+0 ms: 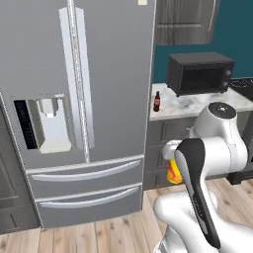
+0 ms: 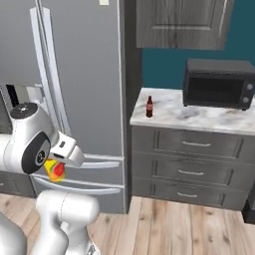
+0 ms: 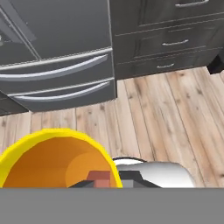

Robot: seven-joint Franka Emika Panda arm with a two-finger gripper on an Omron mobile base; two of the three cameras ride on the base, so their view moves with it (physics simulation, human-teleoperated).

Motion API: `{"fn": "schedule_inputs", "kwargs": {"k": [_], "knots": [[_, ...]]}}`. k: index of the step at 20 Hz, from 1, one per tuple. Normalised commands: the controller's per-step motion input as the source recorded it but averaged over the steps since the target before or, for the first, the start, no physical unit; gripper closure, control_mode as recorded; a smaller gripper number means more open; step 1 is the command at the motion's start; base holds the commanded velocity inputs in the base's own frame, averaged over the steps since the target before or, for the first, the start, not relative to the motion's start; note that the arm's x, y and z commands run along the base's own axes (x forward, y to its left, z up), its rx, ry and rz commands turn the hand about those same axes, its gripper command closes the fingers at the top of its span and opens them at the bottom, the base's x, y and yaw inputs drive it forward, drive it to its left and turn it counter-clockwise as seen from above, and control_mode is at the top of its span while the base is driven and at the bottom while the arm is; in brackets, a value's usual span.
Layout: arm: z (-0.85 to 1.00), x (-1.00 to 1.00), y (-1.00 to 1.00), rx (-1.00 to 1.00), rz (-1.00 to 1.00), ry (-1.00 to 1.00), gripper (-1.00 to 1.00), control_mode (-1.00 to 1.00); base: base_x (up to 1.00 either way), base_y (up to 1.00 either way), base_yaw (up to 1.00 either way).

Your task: Place the microwavable item in the microwave. Then, close the microwave door and press the start button.

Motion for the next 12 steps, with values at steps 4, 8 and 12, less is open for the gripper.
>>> {"fn": "schedule_inputs", "kwargs": {"k": [4, 8, 12], "knots": [[0.0, 0.0, 0.0, 0.0, 0.0, 0.0, 1.0, 1.0, 0.0, 1.0, 0.0], [0.0, 0.0, 0.0, 0.0, 0.0, 0.0, 1.0, 1.0, 0.0, 1.0, 0.0], [0.0, 0.0, 0.0, 0.0, 0.0, 0.0, 1.0, 1.0, 0.0, 1.0, 0.0]]}}
